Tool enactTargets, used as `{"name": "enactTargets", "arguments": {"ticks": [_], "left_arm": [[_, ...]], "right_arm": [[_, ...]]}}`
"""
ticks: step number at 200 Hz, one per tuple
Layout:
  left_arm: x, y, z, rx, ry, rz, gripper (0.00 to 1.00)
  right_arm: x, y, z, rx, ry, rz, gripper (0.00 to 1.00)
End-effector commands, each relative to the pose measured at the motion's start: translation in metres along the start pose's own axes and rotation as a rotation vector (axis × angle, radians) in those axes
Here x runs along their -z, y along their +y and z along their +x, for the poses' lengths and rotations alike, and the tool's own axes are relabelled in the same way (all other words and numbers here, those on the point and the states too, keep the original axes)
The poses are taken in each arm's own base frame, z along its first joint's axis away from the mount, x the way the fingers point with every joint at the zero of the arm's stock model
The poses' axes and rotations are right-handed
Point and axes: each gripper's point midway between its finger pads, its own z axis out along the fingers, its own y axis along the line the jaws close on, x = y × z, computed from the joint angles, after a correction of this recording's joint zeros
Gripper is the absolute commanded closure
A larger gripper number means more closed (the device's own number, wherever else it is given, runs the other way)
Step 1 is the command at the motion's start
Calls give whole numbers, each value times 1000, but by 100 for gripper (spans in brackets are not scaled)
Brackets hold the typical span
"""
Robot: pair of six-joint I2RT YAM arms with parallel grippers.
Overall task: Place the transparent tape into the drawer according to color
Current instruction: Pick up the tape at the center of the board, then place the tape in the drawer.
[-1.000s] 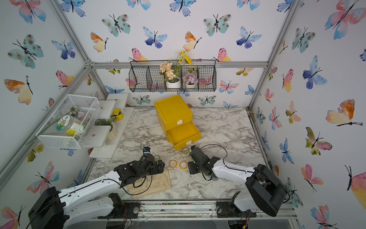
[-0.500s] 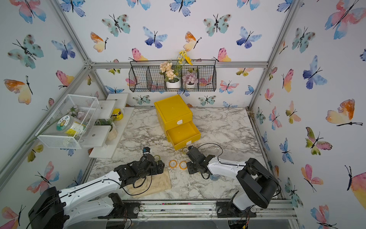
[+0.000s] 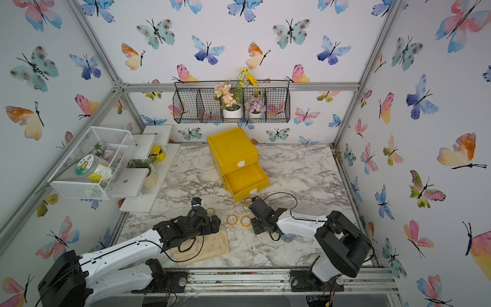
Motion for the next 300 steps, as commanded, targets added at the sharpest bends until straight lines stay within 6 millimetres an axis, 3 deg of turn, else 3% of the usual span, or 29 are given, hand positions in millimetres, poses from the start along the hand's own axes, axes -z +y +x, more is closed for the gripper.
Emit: {"name": "enactTargets", "arguments": {"ticks": [1,50,85,115,140,177,200,230,300], "left_arm": [[0,7,-2,4,-23,-29,1],[-3,18,0,69,-18,-10,1],[0,23,-1,76,-27,-17,1],[-1,25,2,80,-22,-16,1],[-1,26,4,80,-16,-15,1],[1,27,5,79,-14,-13,1],[3,28,5,78,-16,-15,1],[5,29,4,76,-21,-16,1],[4,29,5,72,-18,-19,1]], "right_arm": [[17,15,-5,0,-10,-79,53],[64,57,-17,62,-50,-330,53],[108,78,-43,96,-149,-453,55],[139,75,-83,103,-273,-400,55],[147,56,-125,106,-326,-254,55],[135,23,-181,72,-370,-140,55],[109,-4,-202,26,-337,-77,55],[77,-29,-213,0,-290,1,55],[40,-42,-218,6,-215,80,51]]}}
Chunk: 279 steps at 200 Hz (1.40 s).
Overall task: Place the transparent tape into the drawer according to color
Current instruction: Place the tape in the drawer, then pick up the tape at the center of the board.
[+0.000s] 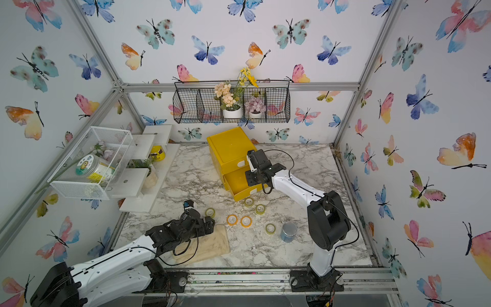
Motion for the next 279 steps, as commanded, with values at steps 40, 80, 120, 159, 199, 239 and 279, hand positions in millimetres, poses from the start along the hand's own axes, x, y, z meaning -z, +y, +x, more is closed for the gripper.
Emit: {"name": "enactTargets", "arguments": {"ticks": [40,80,120,159,199,239,279], "left_arm": [[-1,4,4,-6,19,-8,1],[-2,5,4,-8,20,-14,1],[0,3,-2,-4,6,-15,1],[5,-1,-15,-13,-33,-28,1],[1,-5,-27,-15,-61,-49,0],[-19,-3,-38,-57,-68,-138,3],[-41,-4,-49,-85,-61,-191,5]], "right_arm": [[-2,-4,-4,21,8,40,44],[0,0,-9,15,-5,14,40],[26,9,-25,0,-68,-39,39],[73,22,-35,-28,-177,-144,39],[111,31,-16,-36,-253,-241,39],[119,24,17,-54,-238,-235,39],[119,14,39,-71,-213,-198,39]]}}
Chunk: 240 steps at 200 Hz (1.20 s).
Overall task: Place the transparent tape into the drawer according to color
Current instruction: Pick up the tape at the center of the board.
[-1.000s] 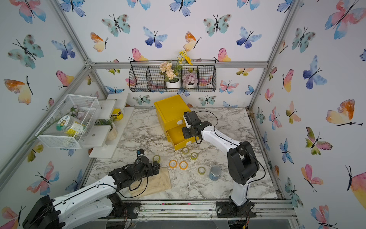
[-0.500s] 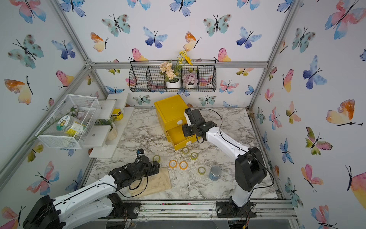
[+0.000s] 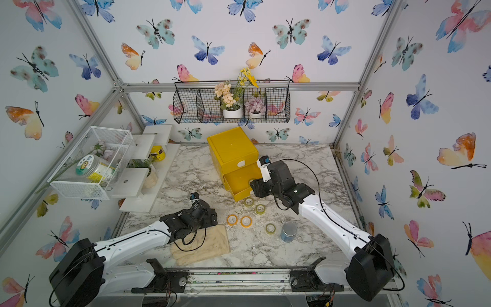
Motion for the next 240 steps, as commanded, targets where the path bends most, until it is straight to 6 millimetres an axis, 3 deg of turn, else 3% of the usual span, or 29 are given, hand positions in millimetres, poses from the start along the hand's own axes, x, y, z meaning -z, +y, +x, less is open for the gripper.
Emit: {"name": "enactTargets", "arguments": {"ticks": [1,35,97,186,219,240], "left_arm": [[-9,0,-18,-22,-44,-37,5],[-30,3,-15,-17,11,-44,10],[-50,1,-4,-60,74,-73,18],[-51,21,13,-79,115,-134,38],[-46,21,10,-80,104,-128,49],[-40,19,6,-78,94,-122,50]], "right_arm": [[8,0,4,-15,-11,3,39],[14,-5,11,-18,-10,26,39],[18,-7,11,-11,-23,39,39],[19,-13,13,-6,-31,66,39],[20,-14,13,-12,-36,71,39],[22,-14,12,-14,-43,73,38]]}}
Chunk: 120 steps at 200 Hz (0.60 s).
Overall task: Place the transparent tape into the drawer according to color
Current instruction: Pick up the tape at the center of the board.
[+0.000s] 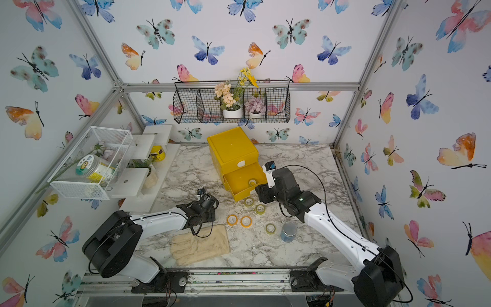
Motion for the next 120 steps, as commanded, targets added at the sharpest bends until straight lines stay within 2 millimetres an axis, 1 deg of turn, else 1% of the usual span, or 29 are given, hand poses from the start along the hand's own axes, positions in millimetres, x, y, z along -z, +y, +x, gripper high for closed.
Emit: {"name": "enactTargets", "arguments": {"ticks": [1,29,55,66,83,99,120], "left_arm": [[7,10,8,-15,27,-22,50],[28,6,-3,-2,-5,19,51],[59,-2,-22,8,-56,71,52],[73,-9,-32,0,-80,102,52],[96,-23,-51,-13,-126,152,52],[118,-43,-69,-33,-167,203,52],[145,-76,-97,-58,-217,282,52]], "right_arm": [[7,-3,-1,-5,-20,22,38],[9,-3,-2,-11,-26,24,38],[12,-3,-5,-17,-42,26,38],[14,-4,-6,-21,-46,28,38],[16,-6,-6,-27,-49,42,38],[19,-9,-6,-36,-61,55,38],[23,-12,-4,-48,-66,71,38]]}}
